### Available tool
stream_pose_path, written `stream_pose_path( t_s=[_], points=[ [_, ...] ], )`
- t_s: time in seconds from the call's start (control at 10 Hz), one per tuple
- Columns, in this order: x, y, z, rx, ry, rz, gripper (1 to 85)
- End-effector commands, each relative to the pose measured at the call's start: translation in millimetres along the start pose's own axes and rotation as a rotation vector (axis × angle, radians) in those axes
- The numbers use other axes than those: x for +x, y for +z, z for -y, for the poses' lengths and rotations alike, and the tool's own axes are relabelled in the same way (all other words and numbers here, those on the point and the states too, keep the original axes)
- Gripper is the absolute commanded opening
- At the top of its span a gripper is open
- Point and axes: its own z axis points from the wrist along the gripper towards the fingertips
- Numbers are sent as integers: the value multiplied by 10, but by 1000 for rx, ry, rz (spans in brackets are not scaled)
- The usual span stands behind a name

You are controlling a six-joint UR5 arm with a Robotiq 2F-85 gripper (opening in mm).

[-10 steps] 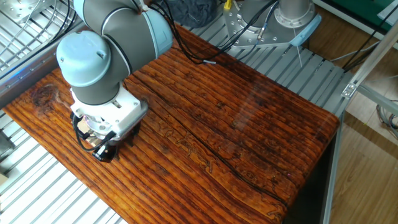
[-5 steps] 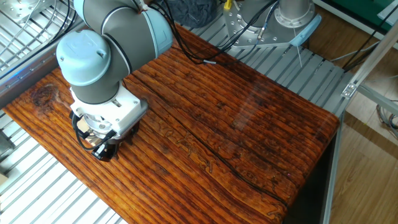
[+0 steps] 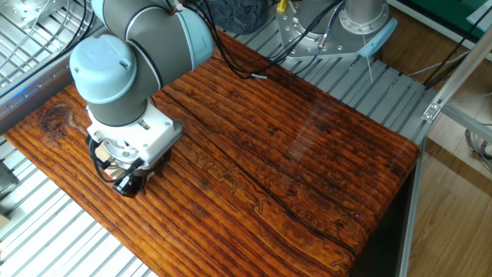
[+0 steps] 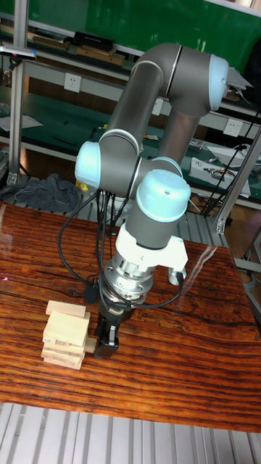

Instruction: Play Jenga

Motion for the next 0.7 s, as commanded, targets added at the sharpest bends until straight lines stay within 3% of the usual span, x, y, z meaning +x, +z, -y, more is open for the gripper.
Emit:
stream_pose_path(
  t_s=[0.0,0.6],
  points=[
    [30,-4,11,10,0,3,490],
    [45,16,-32,9,8,11,490]
  ],
)
